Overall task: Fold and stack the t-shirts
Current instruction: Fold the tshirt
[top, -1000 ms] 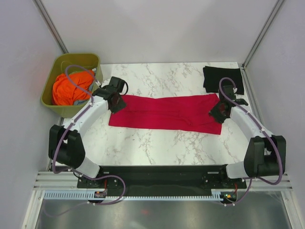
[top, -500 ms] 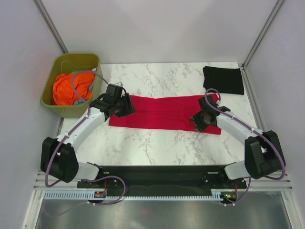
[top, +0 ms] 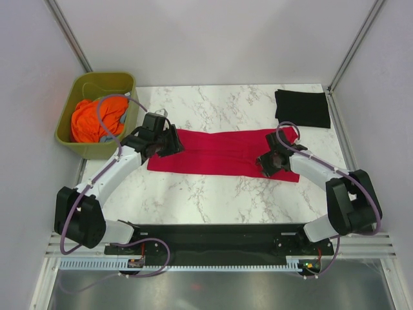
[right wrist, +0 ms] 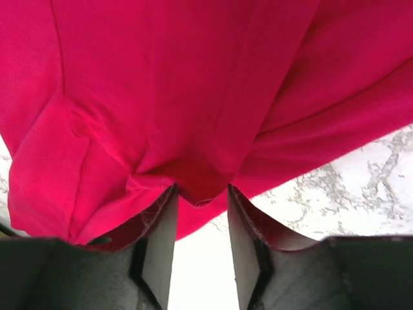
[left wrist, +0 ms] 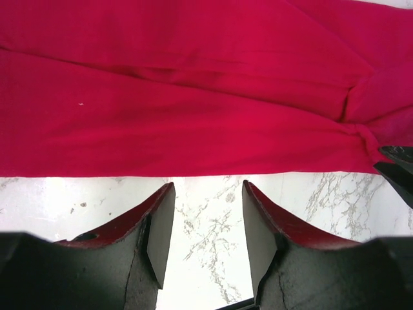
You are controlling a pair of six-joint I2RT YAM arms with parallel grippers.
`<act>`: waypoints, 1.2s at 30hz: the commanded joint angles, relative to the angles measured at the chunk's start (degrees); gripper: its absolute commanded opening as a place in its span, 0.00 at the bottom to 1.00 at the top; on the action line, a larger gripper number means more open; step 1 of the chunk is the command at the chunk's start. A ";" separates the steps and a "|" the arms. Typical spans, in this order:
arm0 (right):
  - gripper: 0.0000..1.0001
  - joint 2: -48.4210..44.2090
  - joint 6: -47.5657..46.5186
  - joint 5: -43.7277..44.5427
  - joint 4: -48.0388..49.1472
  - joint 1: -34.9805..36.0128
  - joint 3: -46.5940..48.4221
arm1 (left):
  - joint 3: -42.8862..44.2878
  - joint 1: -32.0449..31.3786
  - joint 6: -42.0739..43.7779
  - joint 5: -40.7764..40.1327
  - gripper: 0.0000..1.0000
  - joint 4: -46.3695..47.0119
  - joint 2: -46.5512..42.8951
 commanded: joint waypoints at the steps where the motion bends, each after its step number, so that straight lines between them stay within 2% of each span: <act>1: 0.43 1.92 1.64 2.19 2.46 0.22 1.20 | -0.05 -0.21 2.48 0.66 0.53 1.95 -1.82; 5: 0.28 3.07 -0.20 3.07 3.25 0.14 2.52 | -0.05 -0.13 2.56 0.57 0.52 2.03 -1.91; 6: 0.16 3.25 -0.82 3.59 3.16 0.22 3.31 | 0.04 -0.21 2.56 0.49 0.52 2.03 -1.99; 8: 0.00 3.25 -3.45 5.52 3.16 0.22 4.63 | 0.04 -0.21 2.74 0.40 0.52 2.03 -2.17; 12: 0.00 5.35 -11.88 8.25 3.25 0.22 8.83 | 0.04 -0.21 2.74 0.66 0.52 2.12 -1.99; 17: 0.00 14.22 -28.81 6.50 3.86 0.84 17.27 | 0.13 -0.39 2.48 1.01 0.52 2.21 -1.03; 20: 0.00 19.15 -35.96 6.58 3.69 1.54 21.58 | 0.13 -0.56 2.56 1.10 0.51 2.21 -0.76; 24: 0.00 21.00 -47.11 12.36 3.69 3.47 24.32 | 0.22 -0.92 2.48 0.75 0.51 2.21 -0.50; 31: 0.04 21.62 -53.47 18.79 3.34 5.14 26.95 | 1.01 -1.71 1.95 -0.04 0.52 2.12 0.81; 36: 0.13 20.92 -56.99 22.92 -0.25 5.14 31.52 | 1.27 -2.23 1.33 0.40 0.52 2.12 2.14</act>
